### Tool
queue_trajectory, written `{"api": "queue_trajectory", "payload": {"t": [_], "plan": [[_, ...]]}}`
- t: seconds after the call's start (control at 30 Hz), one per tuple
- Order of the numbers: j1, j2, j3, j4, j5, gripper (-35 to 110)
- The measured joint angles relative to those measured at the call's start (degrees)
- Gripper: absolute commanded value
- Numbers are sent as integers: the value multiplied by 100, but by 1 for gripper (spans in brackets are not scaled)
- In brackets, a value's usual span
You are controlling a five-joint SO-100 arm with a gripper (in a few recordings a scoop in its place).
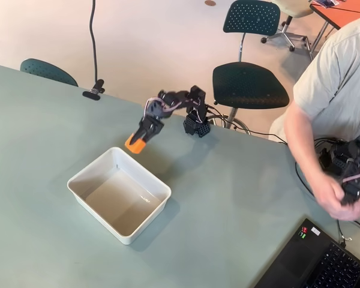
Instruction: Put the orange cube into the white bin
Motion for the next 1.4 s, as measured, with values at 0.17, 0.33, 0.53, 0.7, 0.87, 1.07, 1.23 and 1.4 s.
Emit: {"api": "queue_trajectory", "payload": {"t": [0.17,0.33,0.53,0.7,0.87,1.07,1.23,1.4], "plan": [[18,-677,-18,-712,18,28],[-18,-1037,-18,-1107,-9,32],[-44,-1301,-26,-1143,-9,47],[-44,-1301,-26,-1134,-97,49],[-35,-1301,-35,-1011,-132,49],[246,-501,-88,-149,-334,49],[1002,721,-97,738,-536,49],[1450,1485,-97,1916,-615,49]]}}
